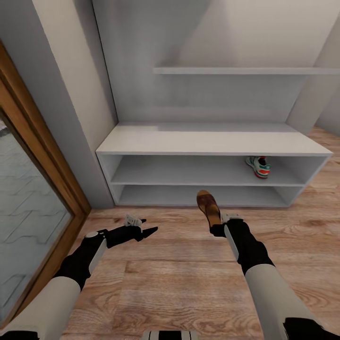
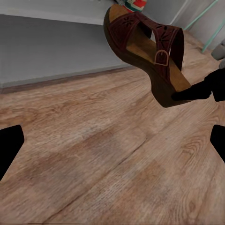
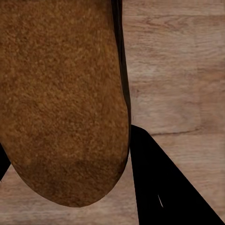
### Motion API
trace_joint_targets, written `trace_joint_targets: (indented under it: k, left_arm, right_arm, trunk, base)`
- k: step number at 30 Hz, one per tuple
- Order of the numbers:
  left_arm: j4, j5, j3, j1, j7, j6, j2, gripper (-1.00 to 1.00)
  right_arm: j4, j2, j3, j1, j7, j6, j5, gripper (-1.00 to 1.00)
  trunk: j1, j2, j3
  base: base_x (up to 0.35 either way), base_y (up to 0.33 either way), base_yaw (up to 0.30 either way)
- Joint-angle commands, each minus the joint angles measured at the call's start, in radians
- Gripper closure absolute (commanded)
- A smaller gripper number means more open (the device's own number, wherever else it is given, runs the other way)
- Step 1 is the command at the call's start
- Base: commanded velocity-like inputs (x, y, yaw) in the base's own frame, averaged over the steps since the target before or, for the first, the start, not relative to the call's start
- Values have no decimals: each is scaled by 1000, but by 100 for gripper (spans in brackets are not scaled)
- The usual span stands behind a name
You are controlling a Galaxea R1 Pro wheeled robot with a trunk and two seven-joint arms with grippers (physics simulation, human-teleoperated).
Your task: Pick up the two gym shoes and the two sandals from the corridor floor and place them onto the hallstand (shoe rack) in the corridor, making sure they are on the rack and not on the floor. Arrange them so the two gym shoes are next to each other and the two sandals are next to each other.
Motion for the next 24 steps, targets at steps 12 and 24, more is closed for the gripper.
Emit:
trace_joint_targets:
  k: [12,24]
  left_arm:
    - [0,12,-4,-1,-1,10,-19,-100]
    - [26,11,-65,-1,-1,10,-75,-100]
  right_arm:
    - [-3,1,-4,1,1,5,10,100]
    - [-5,1,-10,1,-1,4,10,100]
  trunk:
    - [0,0,-11]
    - [0,0,-12]
  base:
    - [104,0,219]
    - [114,0,19]
